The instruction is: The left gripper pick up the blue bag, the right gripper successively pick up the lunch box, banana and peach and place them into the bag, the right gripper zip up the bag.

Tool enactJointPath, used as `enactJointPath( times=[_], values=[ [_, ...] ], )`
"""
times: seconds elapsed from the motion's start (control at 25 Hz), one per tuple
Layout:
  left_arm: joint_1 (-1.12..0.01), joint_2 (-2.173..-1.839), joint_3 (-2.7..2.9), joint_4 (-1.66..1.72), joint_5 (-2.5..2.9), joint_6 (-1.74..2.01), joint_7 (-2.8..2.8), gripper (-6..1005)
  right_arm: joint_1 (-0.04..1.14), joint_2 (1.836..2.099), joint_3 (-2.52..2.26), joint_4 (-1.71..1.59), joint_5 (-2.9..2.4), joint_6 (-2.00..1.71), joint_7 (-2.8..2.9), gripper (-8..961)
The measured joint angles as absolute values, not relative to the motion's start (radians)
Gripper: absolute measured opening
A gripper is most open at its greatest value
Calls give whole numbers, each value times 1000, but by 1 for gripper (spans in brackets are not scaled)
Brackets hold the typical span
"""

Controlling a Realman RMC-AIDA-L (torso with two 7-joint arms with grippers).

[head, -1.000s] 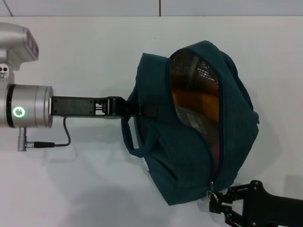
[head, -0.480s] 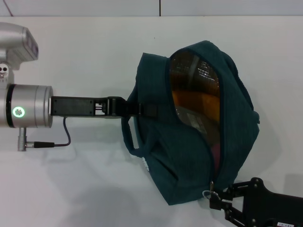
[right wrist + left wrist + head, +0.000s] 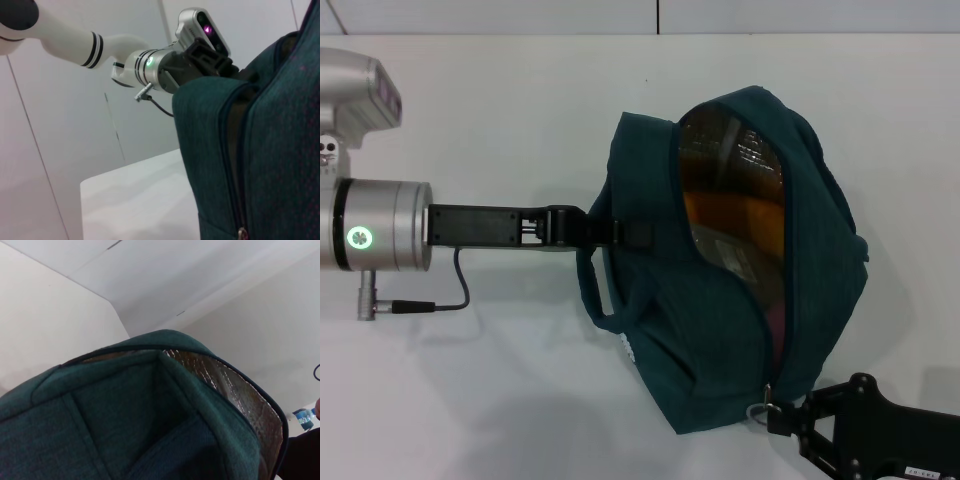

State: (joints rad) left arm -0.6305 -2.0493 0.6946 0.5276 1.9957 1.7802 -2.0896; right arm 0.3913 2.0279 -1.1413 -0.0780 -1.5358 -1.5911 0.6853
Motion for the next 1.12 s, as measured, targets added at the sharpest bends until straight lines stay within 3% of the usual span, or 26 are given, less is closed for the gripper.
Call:
enactJointPath(
  times=[0.12, 0.52, 0.84, 1.12],
  values=[
    [-630, -2049, 695, 528, 1996, 1781, -2088, 61, 390, 2028, -1141, -78, -1528, -1591, 685, 19],
    [-628, -2049, 692, 528, 1996, 1781, -2079, 61, 385, 2028, -1141, -80, -1523, -1600, 686, 18],
    [-615, -2049, 686, 528, 1992, 1780, -2078, 61, 332, 2007, -1141, -116, -1470, -1720, 687, 17],
    [-614, -2048, 686, 528, 1988, 1774, -2079, 61, 316, 2005, -1141, -146, -1460, -1768, 713, 17]
  ],
)
